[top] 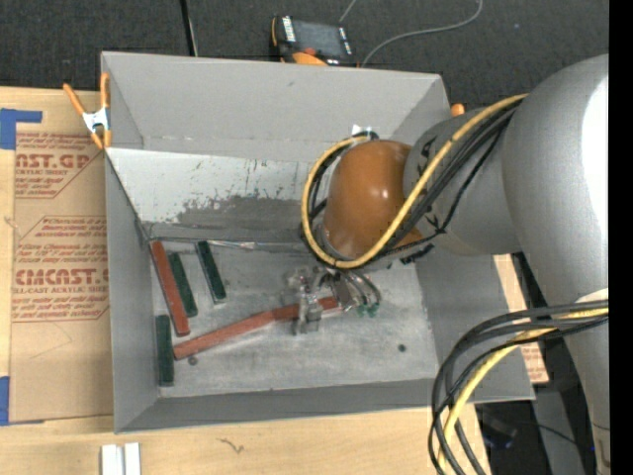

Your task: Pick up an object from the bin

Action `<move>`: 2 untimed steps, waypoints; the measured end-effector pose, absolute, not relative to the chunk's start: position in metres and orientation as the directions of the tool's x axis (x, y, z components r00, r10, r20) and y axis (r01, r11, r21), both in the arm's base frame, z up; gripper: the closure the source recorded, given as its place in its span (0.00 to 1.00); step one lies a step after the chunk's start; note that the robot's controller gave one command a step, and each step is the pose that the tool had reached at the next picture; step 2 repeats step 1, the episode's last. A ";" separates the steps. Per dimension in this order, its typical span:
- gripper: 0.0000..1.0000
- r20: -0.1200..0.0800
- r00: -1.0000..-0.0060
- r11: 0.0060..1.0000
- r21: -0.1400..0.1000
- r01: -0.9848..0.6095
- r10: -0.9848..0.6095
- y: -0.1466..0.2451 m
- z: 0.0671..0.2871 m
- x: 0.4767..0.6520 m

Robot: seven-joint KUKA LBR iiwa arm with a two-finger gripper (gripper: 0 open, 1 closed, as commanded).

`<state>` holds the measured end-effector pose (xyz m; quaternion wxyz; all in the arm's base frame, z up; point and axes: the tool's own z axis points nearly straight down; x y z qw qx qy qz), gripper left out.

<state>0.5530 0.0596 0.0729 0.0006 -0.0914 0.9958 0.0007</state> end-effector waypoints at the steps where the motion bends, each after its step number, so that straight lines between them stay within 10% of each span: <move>1: 1.00 -0.011 -0.942 0.942 -0.002 -0.335 -0.335 0.073 0.201 0.573; 2: 1.00 -0.011 -0.942 0.942 -0.002 -0.335 -0.335 0.073 0.201 0.573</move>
Offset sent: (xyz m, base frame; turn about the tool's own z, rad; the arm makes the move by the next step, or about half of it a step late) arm 0.0180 0.0119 0.1240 -0.1571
